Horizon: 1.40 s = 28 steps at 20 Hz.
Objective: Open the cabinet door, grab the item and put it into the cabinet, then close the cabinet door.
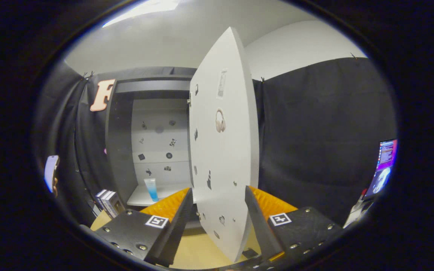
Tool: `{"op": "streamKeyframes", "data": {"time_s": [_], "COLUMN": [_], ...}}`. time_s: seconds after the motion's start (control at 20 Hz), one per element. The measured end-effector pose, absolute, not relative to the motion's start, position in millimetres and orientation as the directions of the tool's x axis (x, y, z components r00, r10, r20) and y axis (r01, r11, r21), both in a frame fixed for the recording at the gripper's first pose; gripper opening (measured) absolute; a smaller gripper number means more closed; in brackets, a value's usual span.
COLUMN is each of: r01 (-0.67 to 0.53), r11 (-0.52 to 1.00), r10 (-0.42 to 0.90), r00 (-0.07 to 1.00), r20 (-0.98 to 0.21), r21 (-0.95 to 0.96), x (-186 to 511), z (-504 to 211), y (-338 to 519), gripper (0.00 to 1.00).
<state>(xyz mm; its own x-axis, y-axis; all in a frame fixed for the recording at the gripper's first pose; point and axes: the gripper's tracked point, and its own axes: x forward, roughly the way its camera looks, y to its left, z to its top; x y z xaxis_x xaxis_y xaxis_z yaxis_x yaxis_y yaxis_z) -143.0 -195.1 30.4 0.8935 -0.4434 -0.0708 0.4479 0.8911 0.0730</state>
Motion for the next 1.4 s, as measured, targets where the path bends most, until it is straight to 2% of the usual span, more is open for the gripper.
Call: {"op": "streamKeyframes", "data": {"time_s": [0.3,0.5,0.7,0.95,1.4], "r01": [0.560,0.510,0.456,0.512,0.438], "r11": [0.828,0.860,0.890,0.855,0.898], "r10": [-0.556,-0.505,-0.451,-0.518,-0.440], "r00": [0.826,0.857,0.885,0.841,0.884], "r20": [-0.095,-0.107,-0.118,-0.158,-0.158], "r21": [0.021,0.027,0.016,-0.081,-0.046], "x": [-175,-172,-172,-181,-164], "z": [23,21,20,-1,-2], "y": [-258,-263,-264,-292,-274], "gripper": [0.83,0.87,0.87,0.86,0.84]}}
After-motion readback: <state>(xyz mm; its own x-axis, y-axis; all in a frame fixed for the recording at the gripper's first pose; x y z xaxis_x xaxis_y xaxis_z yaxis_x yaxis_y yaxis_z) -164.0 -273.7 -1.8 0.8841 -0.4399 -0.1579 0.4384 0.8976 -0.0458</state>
